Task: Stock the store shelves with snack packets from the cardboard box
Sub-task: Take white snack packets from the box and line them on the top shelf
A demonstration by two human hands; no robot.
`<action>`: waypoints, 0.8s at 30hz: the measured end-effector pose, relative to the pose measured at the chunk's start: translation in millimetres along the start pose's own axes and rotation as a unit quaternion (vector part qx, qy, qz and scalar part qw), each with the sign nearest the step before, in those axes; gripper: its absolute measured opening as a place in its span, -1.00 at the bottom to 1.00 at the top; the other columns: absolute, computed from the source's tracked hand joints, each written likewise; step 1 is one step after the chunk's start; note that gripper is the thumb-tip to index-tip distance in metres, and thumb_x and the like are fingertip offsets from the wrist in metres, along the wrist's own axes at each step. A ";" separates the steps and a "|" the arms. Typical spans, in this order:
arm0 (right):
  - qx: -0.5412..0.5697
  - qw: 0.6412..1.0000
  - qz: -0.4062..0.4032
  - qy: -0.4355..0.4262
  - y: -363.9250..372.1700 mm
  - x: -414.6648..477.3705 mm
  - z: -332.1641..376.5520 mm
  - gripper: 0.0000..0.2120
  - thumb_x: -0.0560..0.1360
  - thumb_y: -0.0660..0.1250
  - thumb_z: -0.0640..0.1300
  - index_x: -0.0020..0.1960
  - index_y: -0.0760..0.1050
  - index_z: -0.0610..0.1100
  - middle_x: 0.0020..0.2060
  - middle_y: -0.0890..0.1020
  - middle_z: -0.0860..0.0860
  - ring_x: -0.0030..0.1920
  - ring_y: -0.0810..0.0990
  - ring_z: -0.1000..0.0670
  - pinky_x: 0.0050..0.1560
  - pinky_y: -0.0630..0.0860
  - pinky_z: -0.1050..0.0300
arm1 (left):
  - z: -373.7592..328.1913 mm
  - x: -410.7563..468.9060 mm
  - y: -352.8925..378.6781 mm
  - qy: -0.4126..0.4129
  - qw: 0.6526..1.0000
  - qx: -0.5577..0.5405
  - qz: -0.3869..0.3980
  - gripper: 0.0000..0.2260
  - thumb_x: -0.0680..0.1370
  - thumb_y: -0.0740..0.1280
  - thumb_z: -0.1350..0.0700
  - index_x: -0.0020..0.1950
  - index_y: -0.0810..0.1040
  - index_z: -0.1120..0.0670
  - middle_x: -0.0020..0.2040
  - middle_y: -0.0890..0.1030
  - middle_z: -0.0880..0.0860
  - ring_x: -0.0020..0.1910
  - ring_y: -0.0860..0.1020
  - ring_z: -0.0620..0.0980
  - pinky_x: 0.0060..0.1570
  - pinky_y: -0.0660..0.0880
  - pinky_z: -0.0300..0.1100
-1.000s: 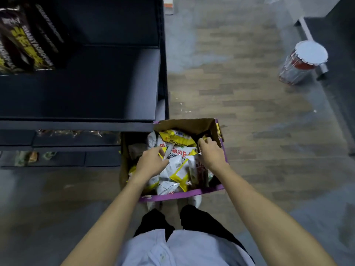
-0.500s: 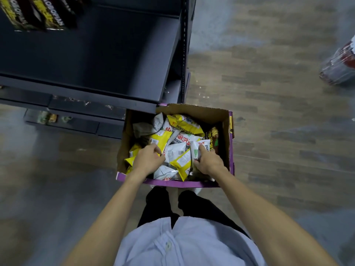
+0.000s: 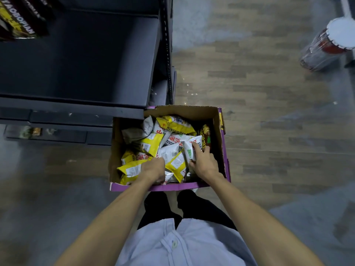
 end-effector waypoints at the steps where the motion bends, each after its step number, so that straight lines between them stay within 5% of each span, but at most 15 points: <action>1: 0.001 1.000 -0.005 -0.001 -1.1 0.3 1.5 -0.31 0.57 0.33 0.00 0.57 0.03 0.07 0.30 0.31 -0.21 0.19 0.46 -0.26 0.11 0.48 -0.14 | -1.1 0.6 2.9 0.001 1.000 0.012 -0.009 -0.79 0.51 0.30 0.21 0.14 0.52 0.11 0.16 0.58 0.13 0.12 0.58 0.16 -0.11 0.45 -0.05; 6: 0.017 1.000 -0.024 -0.005 -5.5 -0.4 7.7 -0.28 0.55 0.36 -0.02 0.57 0.03 0.07 0.29 0.32 -0.20 0.20 0.46 -0.25 0.12 0.50 -0.15 | -0.8 -3.3 5.5 0.003 0.999 0.049 -0.010 -0.71 0.53 0.25 0.22 0.25 0.47 0.12 0.24 0.53 0.14 0.21 0.54 0.17 0.04 0.48 -0.03; 24: 0.014 0.997 -0.075 0.020 -16.1 -16.5 10.4 -0.30 0.55 0.35 0.02 0.57 0.06 0.06 0.31 0.33 -0.19 0.23 0.46 -0.26 0.12 0.49 -0.13 | 14.3 10.6 -101.3 0.148 0.987 0.024 -0.060 -0.74 0.50 0.37 0.25 0.05 0.59 -0.11 0.14 0.59 0.02 0.08 0.54 0.05 -0.12 0.47 -0.13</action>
Point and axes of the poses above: each hand's wrist, its own x-axis towards the middle knuckle, its own y-axis out of the palm, z = x × y, the point moved 2 cm from there along x, towards the middle knuckle
